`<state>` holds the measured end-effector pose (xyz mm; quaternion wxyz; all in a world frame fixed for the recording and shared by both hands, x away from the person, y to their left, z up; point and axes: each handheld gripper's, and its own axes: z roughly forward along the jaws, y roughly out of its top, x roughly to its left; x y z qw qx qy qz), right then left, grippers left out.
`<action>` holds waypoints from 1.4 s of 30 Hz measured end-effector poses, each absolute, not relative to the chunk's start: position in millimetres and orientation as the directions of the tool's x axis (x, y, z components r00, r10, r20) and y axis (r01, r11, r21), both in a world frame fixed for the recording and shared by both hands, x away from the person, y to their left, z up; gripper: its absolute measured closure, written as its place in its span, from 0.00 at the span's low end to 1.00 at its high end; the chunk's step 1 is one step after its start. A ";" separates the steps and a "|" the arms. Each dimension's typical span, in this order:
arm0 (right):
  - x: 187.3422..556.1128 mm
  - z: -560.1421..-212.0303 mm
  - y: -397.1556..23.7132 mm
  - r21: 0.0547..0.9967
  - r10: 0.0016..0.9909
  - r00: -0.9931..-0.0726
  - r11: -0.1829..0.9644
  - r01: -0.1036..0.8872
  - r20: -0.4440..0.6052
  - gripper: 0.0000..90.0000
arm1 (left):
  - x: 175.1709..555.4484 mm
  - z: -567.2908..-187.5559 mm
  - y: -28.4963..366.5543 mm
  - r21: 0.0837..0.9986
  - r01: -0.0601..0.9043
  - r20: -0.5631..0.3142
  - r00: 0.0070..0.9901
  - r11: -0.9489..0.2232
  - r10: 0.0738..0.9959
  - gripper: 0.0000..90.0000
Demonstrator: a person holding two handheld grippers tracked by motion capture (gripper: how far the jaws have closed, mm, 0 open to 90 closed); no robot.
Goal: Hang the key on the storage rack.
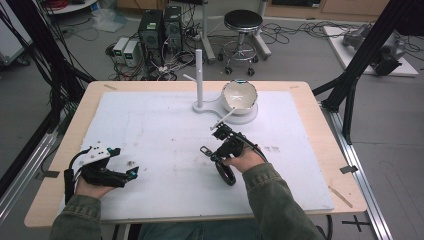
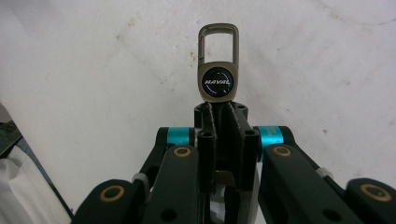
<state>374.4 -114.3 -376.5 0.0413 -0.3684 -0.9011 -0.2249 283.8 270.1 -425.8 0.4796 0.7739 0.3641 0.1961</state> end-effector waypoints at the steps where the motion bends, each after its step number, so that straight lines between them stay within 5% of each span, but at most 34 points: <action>1: 375.2 -373.7 -114.1 0.374 0.644 -0.727 0.630 0.680 0.237 0.92 | 283.6 -425.8 269.6 0.886 0.376 -0.049 0.656 -0.269 0.754 0.02; 42: 430.8 -280.5 -112.7 0.484 0.652 -0.717 0.558 0.674 0.246 0.91 | 279.3 -422.3 274.4 0.901 0.364 -0.053 0.632 -0.235 0.773 0.02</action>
